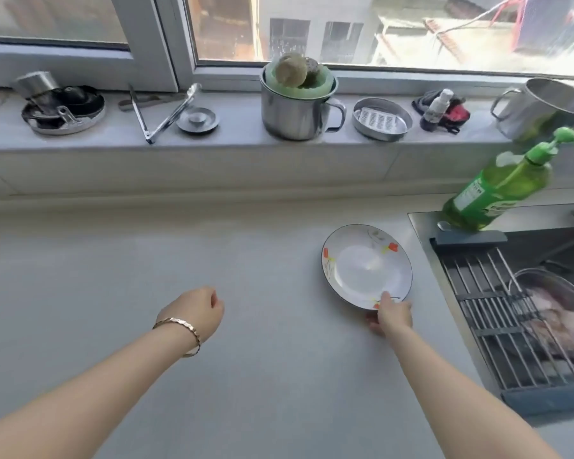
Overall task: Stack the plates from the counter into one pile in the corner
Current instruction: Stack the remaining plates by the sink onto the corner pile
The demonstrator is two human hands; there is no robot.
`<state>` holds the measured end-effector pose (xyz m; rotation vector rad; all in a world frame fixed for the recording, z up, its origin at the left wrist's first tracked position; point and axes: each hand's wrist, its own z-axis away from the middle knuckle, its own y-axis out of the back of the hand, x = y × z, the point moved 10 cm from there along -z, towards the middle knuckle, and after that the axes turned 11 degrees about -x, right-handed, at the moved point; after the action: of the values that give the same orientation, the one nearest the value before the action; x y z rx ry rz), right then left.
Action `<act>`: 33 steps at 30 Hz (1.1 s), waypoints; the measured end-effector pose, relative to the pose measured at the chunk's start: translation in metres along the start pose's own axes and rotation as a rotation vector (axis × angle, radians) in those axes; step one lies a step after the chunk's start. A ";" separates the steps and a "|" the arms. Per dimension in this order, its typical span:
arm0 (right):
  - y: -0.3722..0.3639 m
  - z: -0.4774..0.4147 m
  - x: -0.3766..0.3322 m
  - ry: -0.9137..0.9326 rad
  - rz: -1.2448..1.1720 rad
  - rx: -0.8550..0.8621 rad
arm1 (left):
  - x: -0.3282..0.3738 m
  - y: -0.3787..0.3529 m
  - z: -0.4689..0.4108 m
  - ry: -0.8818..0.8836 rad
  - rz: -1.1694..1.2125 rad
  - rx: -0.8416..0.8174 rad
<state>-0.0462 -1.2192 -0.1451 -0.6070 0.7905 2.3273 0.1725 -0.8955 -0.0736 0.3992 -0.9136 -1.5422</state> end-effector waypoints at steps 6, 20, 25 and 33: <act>0.001 -0.024 0.013 0.007 -0.206 0.099 | -0.005 0.005 -0.011 0.035 0.027 0.006; -0.109 0.122 -0.068 0.526 0.190 -0.254 | -0.147 0.037 0.052 0.117 0.284 0.117; -0.232 0.216 -0.074 0.639 0.339 -0.434 | -0.272 0.062 0.114 0.224 0.354 0.210; -0.430 0.394 -0.038 0.695 0.353 -0.628 | -0.486 0.118 0.220 0.332 0.377 0.414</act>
<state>0.1781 -0.6982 -0.0058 -1.7330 0.4421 2.7106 0.1944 -0.3593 0.0296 0.7109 -0.9765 -0.9058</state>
